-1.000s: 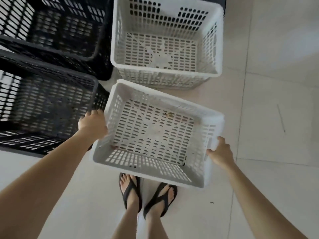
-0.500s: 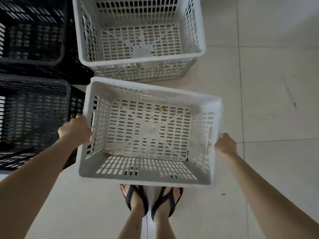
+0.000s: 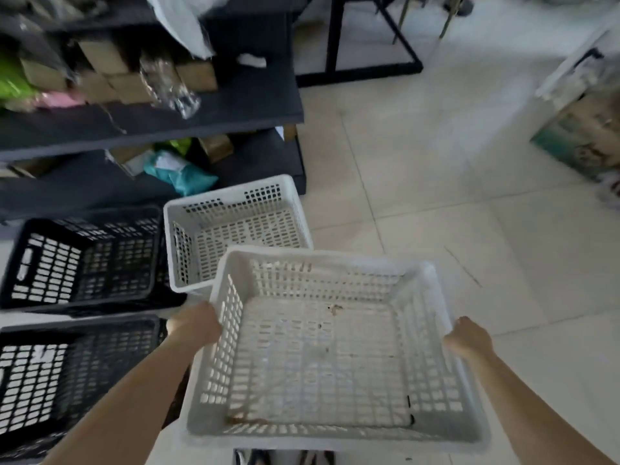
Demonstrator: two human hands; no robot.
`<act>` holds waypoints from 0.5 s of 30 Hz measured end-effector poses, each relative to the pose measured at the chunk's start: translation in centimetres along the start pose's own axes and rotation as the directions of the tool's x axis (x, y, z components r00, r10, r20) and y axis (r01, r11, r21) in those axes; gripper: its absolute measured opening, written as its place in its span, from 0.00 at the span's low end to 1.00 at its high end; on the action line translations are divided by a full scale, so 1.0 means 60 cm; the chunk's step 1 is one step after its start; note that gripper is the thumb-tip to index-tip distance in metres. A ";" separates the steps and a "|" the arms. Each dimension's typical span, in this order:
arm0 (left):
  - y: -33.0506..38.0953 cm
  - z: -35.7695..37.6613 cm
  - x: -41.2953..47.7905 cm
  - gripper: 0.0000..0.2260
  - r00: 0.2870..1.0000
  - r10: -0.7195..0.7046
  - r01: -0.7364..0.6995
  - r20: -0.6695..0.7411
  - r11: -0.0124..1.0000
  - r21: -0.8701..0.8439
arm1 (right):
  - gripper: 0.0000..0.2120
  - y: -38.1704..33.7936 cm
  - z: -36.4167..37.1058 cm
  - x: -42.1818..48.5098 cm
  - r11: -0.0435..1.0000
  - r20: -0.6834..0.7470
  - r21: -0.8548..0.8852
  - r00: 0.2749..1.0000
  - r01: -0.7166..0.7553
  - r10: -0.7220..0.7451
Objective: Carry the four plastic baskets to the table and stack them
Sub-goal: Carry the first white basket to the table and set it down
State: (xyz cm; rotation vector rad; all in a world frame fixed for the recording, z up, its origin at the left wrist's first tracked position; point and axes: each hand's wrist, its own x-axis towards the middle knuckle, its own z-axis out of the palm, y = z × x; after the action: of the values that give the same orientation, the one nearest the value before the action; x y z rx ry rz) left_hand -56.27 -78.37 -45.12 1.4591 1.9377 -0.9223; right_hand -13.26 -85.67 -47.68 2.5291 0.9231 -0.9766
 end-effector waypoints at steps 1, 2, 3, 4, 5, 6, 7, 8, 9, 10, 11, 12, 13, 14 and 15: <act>0.019 -0.035 -0.016 0.16 1.000 0.018 -0.018 0.002 1.000 0.006 | 0.17 0.000 -0.043 0.000 1.000 -0.014 0.005 1.000 0.005 -0.005; 0.039 -0.069 -0.029 0.15 0.999 0.036 -0.036 0.008 0.999 0.012 | 0.16 -0.004 -0.086 -0.001 1.000 -0.025 0.010 1.000 0.014 -0.013; 0.060 -0.103 -0.042 0.15 0.999 0.046 -0.046 0.019 0.999 0.008 | 0.15 -0.008 -0.128 -0.001 1.000 -0.036 0.015 0.999 0.020 -0.019; 0.081 -0.137 -0.053 0.15 0.998 0.057 -0.057 0.028 0.998 -0.002 | 0.15 -0.012 -0.168 0.001 1.000 -0.047 0.013 0.999 0.022 -0.022; 0.102 -0.169 -0.059 0.15 0.997 0.073 -0.072 0.034 0.997 -0.006 | 0.14 -0.018 -0.207 0.006 1.000 -0.058 0.011 0.998 0.028 -0.027; 0.125 -0.198 -0.064 0.14 0.996 0.086 -0.086 0.039 0.996 -0.016 | 0.14 -0.022 -0.245 0.015 0.999 -0.070 0.017 0.997 0.031 -0.030; 0.147 -0.226 -0.065 0.14 0.995 0.093 -0.091 0.040 0.995 -0.033 | 0.13 -0.028 -0.281 0.028 0.999 -0.085 0.033 0.996 0.035 -0.032; 0.170 -0.252 -0.059 0.14 0.995 0.095 -0.093 0.035 0.994 -0.050 | 0.12 -0.033 -0.315 0.046 0.998 -0.100 0.051 0.995 0.031 -0.026; 0.193 -0.279 -0.051 0.15 0.994 0.104 -0.103 0.027 0.994 -0.048 | 0.10 -0.041 -0.351 0.064 0.997 -0.104 0.066 0.994 0.032 -0.025; 0.217 -0.309 -0.043 0.15 0.992 0.120 -0.119 0.025 0.992 -0.041 | 0.09 -0.050 -0.387 0.083 0.997 -0.106 0.079 0.994 0.021 -0.012; 0.243 -0.337 -0.031 0.16 0.991 0.133 -0.132 0.016 0.991 -0.037 | 0.08 -0.060 -0.425 0.104 0.997 -0.101 0.075 0.995 0.007 0.001; 0.270 -0.367 -0.022 0.16 0.990 0.141 -0.141 0.010 0.989 -0.047 | 0.10 -0.073 -0.465 0.126 0.998 -0.092 0.064 0.996 -0.005 0.010; 0.299 -0.399 -0.012 0.16 0.990 0.143 -0.141 0.019 0.988 -0.068 | 0.15 -0.088 -0.505 0.149 0.998 -0.084 0.056 0.996 -0.013 0.018; 0.327 -0.430 0.000 0.17 0.989 0.149 -0.146 0.021 0.986 -0.083 | 0.17 -0.100 -0.542 0.174 0.998 -0.077 0.062 0.997 -0.015 0.020; 0.357 -0.464 0.010 0.16 0.989 0.148 -0.146 0.023 0.986 -0.082 | 0.18 -0.112 -0.581 0.199 0.997 -0.073 0.081 0.997 -0.017 0.023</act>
State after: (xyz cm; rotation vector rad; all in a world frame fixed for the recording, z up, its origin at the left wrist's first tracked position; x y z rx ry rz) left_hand -36.26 -52.32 -32.56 1.5107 1.7980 -0.7866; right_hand 6.65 -59.09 -30.40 2.6526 0.8945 -0.9375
